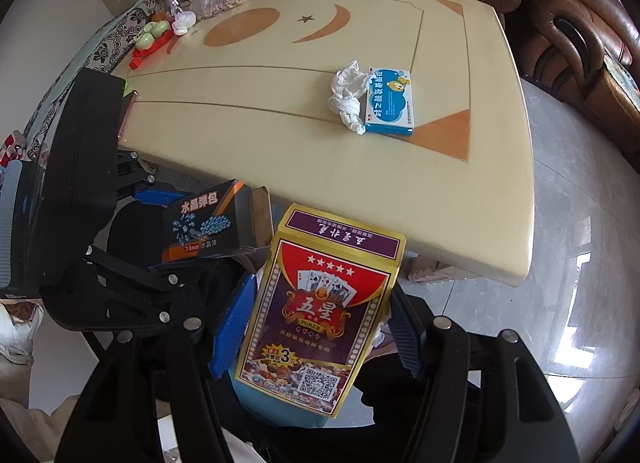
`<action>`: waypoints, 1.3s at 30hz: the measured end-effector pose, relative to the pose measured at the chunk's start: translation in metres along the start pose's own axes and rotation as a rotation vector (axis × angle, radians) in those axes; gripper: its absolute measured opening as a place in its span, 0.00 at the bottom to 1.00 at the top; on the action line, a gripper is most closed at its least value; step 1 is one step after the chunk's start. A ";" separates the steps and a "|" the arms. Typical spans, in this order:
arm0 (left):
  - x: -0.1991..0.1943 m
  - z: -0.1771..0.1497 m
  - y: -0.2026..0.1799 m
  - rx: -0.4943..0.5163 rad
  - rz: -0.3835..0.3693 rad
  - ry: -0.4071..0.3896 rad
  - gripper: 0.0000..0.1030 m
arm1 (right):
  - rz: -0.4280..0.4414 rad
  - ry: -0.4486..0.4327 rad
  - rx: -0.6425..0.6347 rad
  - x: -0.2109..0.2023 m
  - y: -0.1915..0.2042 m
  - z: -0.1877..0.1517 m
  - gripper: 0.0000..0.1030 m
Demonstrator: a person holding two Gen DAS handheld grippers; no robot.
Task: Collect trash
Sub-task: 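Carry the black-orange box with the left tool while the right tool carries the card box over the bin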
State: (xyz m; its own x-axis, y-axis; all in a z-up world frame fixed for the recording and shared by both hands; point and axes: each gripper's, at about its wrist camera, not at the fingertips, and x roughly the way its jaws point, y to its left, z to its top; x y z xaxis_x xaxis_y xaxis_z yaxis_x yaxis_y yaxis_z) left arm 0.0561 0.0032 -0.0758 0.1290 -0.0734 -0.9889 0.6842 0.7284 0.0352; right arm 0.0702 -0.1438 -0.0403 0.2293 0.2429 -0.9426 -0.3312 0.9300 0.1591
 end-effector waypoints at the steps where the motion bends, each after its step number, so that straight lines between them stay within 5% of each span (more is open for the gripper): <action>1: 0.003 -0.002 -0.001 -0.001 0.000 0.001 0.57 | -0.001 0.004 -0.002 0.003 0.001 -0.003 0.60; 39: 0.157 -0.029 -0.030 -0.120 -0.182 0.149 0.57 | 0.029 0.154 0.052 0.155 -0.013 -0.068 0.60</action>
State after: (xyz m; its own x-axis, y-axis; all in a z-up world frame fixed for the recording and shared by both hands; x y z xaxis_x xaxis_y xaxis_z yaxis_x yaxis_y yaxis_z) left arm 0.0351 -0.0105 -0.2364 -0.1023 -0.1160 -0.9880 0.5955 0.7884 -0.1542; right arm 0.0478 -0.1369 -0.2079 0.0758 0.2283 -0.9706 -0.2869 0.9373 0.1981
